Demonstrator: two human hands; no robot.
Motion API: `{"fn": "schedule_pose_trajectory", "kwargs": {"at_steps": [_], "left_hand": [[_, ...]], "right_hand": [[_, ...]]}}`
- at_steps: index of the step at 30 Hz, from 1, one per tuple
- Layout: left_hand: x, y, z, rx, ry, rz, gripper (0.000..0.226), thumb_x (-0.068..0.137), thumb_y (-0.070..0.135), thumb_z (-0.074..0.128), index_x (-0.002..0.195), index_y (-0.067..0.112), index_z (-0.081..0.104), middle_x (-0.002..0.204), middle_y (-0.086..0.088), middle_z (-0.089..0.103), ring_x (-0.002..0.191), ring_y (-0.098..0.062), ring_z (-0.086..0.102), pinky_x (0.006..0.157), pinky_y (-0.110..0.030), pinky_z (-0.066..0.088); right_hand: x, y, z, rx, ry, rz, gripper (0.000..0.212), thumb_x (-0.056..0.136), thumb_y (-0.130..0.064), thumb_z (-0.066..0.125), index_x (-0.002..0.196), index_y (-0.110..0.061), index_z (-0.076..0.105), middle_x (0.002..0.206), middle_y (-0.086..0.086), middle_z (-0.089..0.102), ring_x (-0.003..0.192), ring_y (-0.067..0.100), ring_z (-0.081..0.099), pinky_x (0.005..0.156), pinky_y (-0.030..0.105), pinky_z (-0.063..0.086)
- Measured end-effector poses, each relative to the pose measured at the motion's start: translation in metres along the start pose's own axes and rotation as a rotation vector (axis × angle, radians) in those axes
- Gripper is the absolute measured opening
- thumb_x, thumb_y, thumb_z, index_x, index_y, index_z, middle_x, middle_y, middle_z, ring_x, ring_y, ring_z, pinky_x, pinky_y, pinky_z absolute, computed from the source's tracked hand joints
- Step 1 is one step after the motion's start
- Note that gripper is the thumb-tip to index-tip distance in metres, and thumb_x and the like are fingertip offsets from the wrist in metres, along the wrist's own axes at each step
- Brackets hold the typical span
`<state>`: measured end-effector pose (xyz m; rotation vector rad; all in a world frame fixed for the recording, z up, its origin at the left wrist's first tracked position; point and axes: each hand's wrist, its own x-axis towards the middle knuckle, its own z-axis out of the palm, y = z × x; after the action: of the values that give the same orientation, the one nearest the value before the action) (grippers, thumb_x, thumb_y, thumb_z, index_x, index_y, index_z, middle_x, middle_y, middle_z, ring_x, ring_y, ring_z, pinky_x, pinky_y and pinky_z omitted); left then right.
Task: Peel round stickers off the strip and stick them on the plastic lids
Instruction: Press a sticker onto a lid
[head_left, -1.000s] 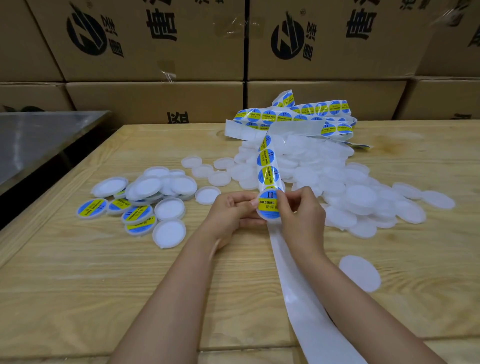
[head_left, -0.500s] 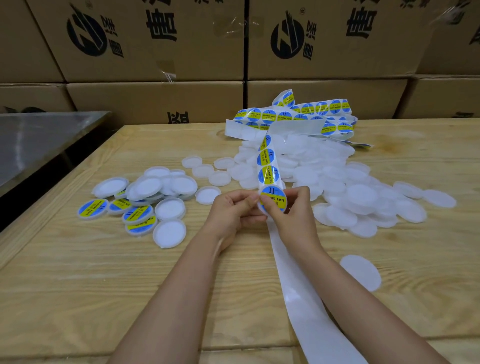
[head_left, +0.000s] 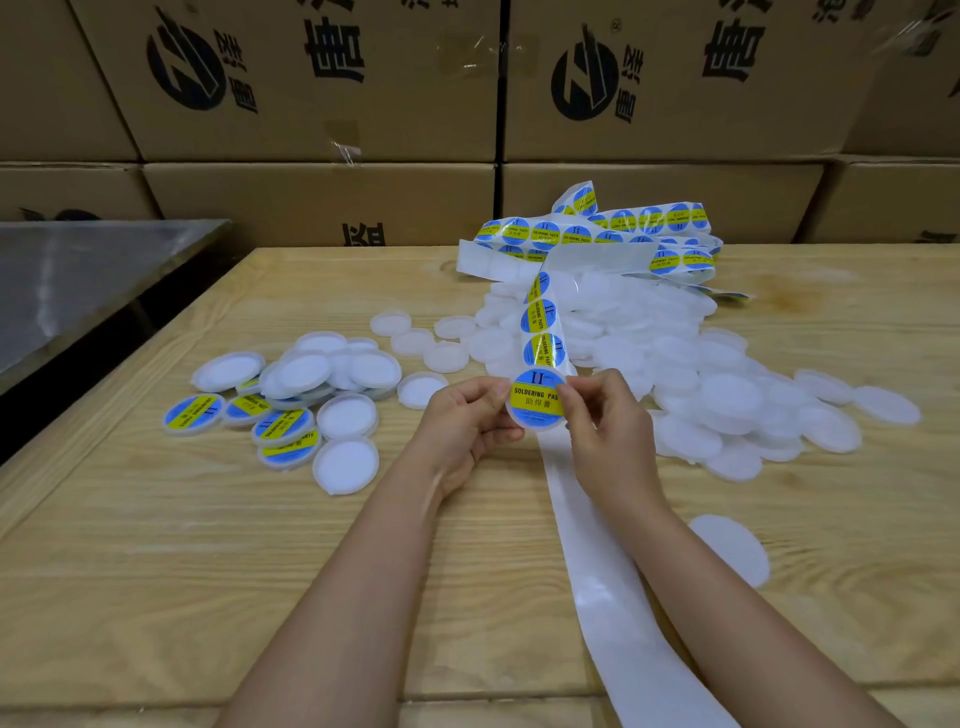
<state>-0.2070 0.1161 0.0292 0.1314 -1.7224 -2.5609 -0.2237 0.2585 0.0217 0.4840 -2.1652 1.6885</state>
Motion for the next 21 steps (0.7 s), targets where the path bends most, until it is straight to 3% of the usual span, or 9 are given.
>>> {"fn": "schedule_pose_trajectory", "kwargs": {"at_steps": [6,9,13,17,21], "left_hand": [[-0.003,-0.002,0.004,0.043,-0.076,0.015,0.018,0.093,0.006,0.049,0.080,0.005,0.062,0.070,-0.005,0.071,0.060,-0.014,0.068,0.053,-0.021,0.054],[-0.004,-0.004,0.008,0.052,-0.101,0.016,0.016,0.092,0.005,0.051,0.080,0.005,0.062,0.071,-0.005,0.071,0.061,-0.014,0.068,0.054,-0.023,0.055],[-0.002,-0.006,0.008,0.034,-0.054,0.017,0.016,0.091,0.006,0.052,0.080,0.006,0.064,0.070,-0.005,0.071,0.060,-0.014,0.068,0.053,-0.023,0.055],[-0.001,-0.006,0.011,0.018,-0.007,0.013,0.027,0.092,0.006,0.053,0.071,0.010,0.070,0.068,-0.005,0.071,0.059,-0.014,0.068,0.052,-0.022,0.054],[0.007,-0.004,0.007,0.108,0.255,0.114,0.019,0.092,0.009,0.056,0.079,0.010,0.070,0.068,-0.003,0.070,0.060,-0.013,0.065,0.054,-0.023,0.054]], "right_hand": [[0.001,0.004,0.001,-0.063,0.149,0.049,0.022,0.088,-0.023,0.063,0.074,-0.014,0.049,0.064,-0.006,0.057,0.062,0.008,0.053,0.054,0.016,0.038],[0.001,0.005,0.002,-0.098,0.191,0.078,0.028,0.085,-0.031,0.066,0.075,-0.015,0.045,0.061,-0.007,0.050,0.058,0.002,0.050,0.052,0.014,0.036],[0.001,0.006,0.003,-0.140,0.116,0.160,0.037,0.076,-0.045,0.070,0.080,-0.020,0.043,0.065,-0.010,0.052,0.060,0.002,0.052,0.053,0.017,0.036],[0.000,0.006,0.003,-0.133,0.000,0.225,0.056,0.065,-0.055,0.075,0.098,-0.024,0.042,0.078,-0.010,0.059,0.074,0.006,0.059,0.060,0.023,0.043],[-0.002,0.006,0.006,-0.162,-0.102,0.221,0.068,0.072,-0.057,0.068,0.124,-0.025,0.037,0.078,-0.006,0.061,0.074,0.001,0.057,0.064,0.019,0.041]]}}
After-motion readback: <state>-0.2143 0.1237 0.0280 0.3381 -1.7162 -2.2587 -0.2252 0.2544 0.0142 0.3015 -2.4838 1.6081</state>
